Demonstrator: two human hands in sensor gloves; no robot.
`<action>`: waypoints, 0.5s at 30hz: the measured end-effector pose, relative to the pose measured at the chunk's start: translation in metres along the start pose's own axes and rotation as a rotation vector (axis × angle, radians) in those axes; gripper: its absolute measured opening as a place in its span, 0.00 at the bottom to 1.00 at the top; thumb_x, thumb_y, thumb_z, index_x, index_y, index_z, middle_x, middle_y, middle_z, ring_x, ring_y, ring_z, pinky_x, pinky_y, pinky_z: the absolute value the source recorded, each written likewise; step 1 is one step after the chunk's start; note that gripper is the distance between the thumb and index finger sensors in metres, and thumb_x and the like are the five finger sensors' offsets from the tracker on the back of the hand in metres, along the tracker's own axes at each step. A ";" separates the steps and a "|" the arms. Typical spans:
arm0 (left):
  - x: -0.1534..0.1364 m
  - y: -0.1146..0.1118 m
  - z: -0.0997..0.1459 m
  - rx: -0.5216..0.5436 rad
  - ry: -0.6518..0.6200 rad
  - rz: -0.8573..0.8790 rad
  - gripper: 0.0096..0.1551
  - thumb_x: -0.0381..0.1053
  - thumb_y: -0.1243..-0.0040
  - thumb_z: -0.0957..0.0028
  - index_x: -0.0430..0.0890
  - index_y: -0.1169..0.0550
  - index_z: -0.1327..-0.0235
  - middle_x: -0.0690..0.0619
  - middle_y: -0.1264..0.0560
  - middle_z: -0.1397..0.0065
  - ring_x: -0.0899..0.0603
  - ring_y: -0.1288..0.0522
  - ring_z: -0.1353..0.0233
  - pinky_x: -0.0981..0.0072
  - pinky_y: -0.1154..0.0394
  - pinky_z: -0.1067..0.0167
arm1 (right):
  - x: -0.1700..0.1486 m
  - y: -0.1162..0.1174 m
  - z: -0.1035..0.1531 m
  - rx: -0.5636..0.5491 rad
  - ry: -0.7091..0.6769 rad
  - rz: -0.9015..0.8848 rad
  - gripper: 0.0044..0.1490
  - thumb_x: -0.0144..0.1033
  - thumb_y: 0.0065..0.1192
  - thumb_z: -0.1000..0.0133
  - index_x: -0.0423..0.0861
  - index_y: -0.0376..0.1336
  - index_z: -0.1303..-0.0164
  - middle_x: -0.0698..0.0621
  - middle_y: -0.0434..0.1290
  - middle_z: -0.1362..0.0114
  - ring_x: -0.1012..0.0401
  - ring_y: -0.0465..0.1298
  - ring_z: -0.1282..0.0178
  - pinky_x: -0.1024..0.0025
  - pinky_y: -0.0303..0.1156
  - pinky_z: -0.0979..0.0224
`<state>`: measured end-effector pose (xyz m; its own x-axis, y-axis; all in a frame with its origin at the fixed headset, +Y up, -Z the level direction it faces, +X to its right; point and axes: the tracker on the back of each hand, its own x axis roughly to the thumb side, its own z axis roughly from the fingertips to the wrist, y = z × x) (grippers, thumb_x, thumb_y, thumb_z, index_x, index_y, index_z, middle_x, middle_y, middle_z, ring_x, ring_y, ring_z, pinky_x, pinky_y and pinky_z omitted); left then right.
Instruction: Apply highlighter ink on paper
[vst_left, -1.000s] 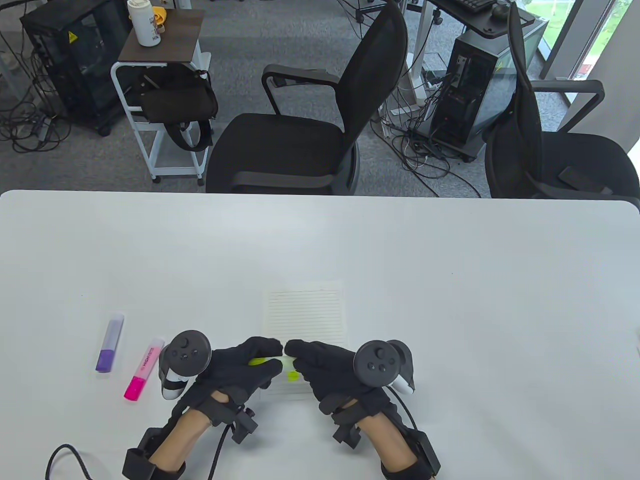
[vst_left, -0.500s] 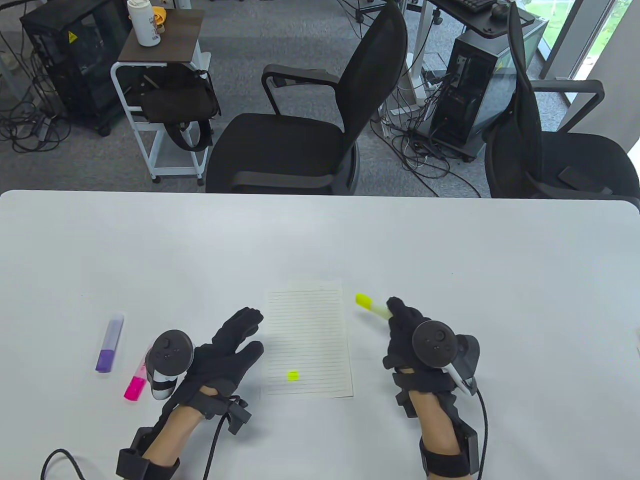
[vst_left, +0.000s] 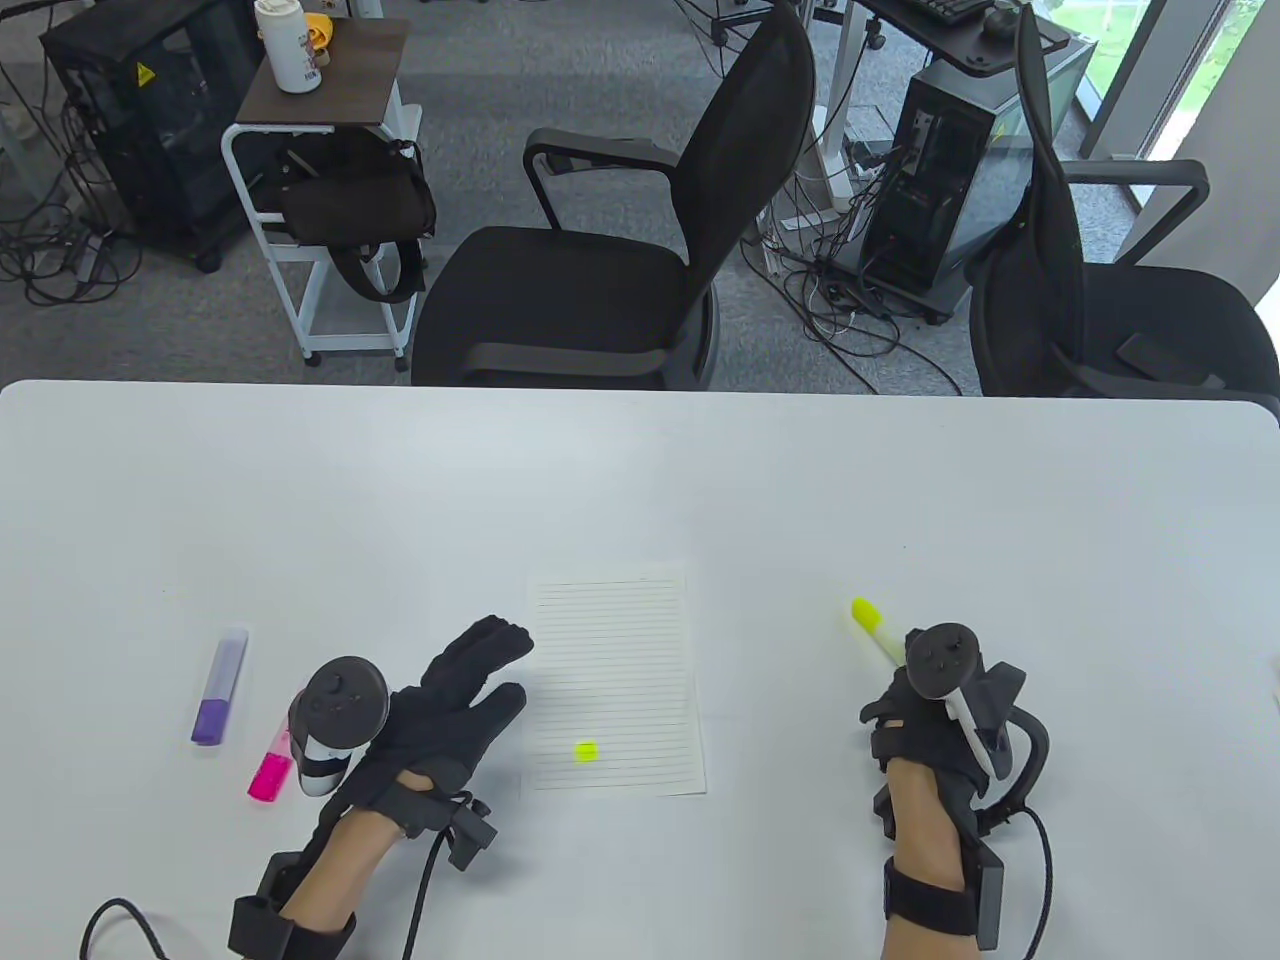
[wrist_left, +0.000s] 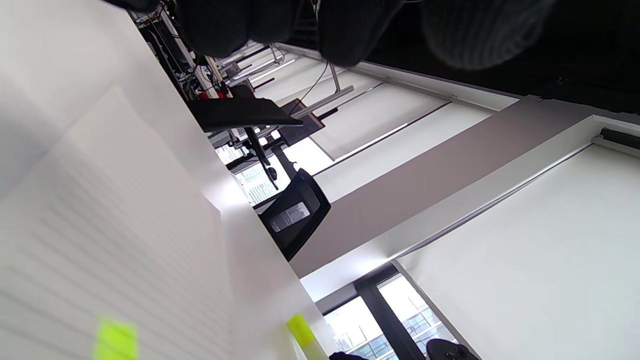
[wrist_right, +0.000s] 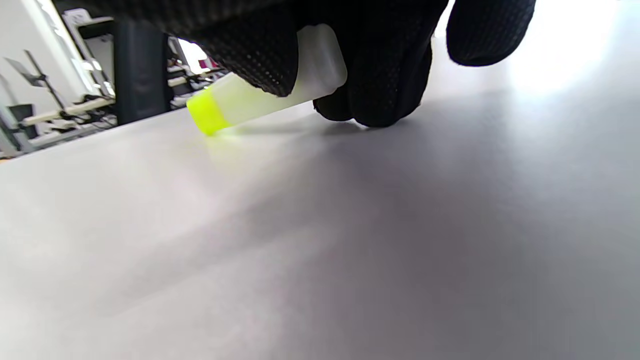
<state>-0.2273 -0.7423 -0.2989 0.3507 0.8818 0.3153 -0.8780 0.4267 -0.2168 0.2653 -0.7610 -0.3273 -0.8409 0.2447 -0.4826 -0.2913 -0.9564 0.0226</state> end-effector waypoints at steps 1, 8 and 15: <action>0.000 0.000 0.000 0.001 0.001 0.002 0.40 0.68 0.43 0.50 0.53 0.32 0.25 0.42 0.43 0.18 0.33 0.37 0.23 0.30 0.40 0.30 | -0.001 0.000 0.000 -0.015 -0.002 -0.023 0.29 0.33 0.64 0.34 0.50 0.60 0.20 0.43 0.71 0.22 0.43 0.73 0.31 0.39 0.64 0.27; -0.001 0.002 -0.001 -0.008 0.013 -0.015 0.40 0.68 0.44 0.50 0.53 0.31 0.25 0.42 0.43 0.18 0.32 0.37 0.23 0.30 0.40 0.30 | 0.003 0.003 -0.001 0.011 0.011 0.008 0.30 0.34 0.63 0.33 0.49 0.60 0.20 0.40 0.67 0.21 0.42 0.71 0.31 0.40 0.64 0.27; -0.004 0.010 -0.001 0.003 0.030 -0.018 0.40 0.68 0.43 0.50 0.52 0.32 0.25 0.42 0.43 0.18 0.32 0.37 0.22 0.30 0.41 0.30 | 0.006 -0.006 0.010 -0.017 -0.046 -0.131 0.34 0.42 0.59 0.32 0.48 0.54 0.16 0.36 0.59 0.15 0.35 0.64 0.25 0.34 0.59 0.27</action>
<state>-0.2371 -0.7413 -0.3029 0.3756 0.8797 0.2916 -0.8727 0.4416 -0.2082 0.2577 -0.7523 -0.3213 -0.8165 0.3743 -0.4396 -0.3926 -0.9182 -0.0526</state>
